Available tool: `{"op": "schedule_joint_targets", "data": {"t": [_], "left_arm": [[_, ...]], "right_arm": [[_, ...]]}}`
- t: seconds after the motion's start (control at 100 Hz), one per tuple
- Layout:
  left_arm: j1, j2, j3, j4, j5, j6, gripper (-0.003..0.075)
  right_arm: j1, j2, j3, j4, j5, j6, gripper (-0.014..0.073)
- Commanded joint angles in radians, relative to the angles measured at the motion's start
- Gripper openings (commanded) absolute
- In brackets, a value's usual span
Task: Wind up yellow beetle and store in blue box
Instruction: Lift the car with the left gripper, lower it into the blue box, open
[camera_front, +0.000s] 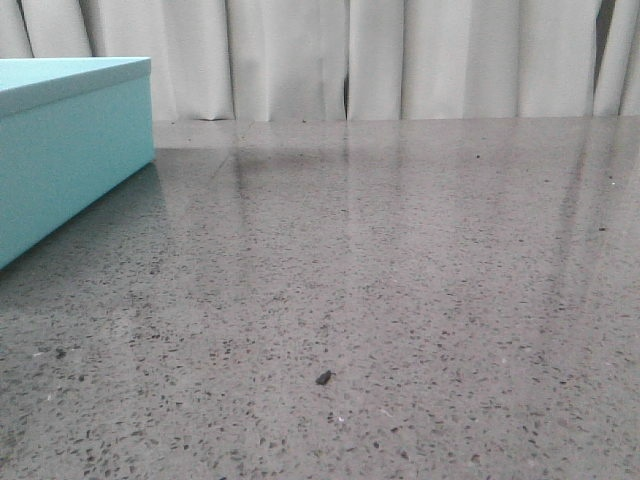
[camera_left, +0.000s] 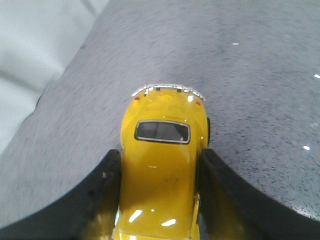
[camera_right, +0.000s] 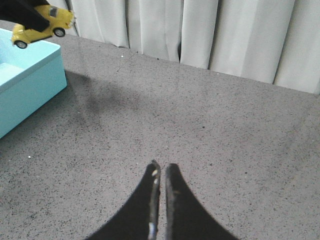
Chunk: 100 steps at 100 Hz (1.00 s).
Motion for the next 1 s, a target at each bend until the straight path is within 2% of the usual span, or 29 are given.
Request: {"op": "schedule_joint_targets", "data": {"t": [0.0, 0.08, 0.22, 0.44, 0.66, 0.82, 0.93, 0.99], "left_arm": [[0.042, -0.071, -0.036, 0.051, 0.012, -0.142, 0.0104], [0.091, -0.09, -0.036, 0.086, 0.012, -0.227, 0.0104], [0.188, -0.137, -0.01, 0.088, 0.012, -0.282, 0.0104], [0.296, -0.173, 0.218, 0.057, 0.012, -0.289, 0.0104], [0.321, -0.144, 0.45, 0.047, -0.046, -0.289, 0.0104], [0.322, -0.092, 0.493, 0.054, -0.049, -0.289, 0.0104], [0.322, -0.063, 0.493, 0.112, -0.07, -0.398, 0.0112], [0.322, -0.055, 0.493, 0.153, -0.083, -0.459, 0.0157]], "right_arm": [[0.002, -0.004, -0.023, 0.008, -0.081, -0.008, -0.0049], [0.002, -0.004, -0.023, 0.008, -0.081, -0.008, -0.0049], [0.002, -0.004, -0.023, 0.008, -0.081, -0.008, -0.0049], [0.002, -0.004, -0.023, 0.008, -0.081, -0.008, -0.0049], [0.002, -0.004, -0.023, 0.008, -0.077, -0.008, -0.0049], [0.002, -0.004, -0.023, 0.008, -0.08, -0.008, -0.0049], [0.002, -0.004, -0.023, 0.008, -0.08, -0.008, -0.0049], [0.002, -0.004, -0.023, 0.008, -0.08, -0.008, -0.0049]]}}
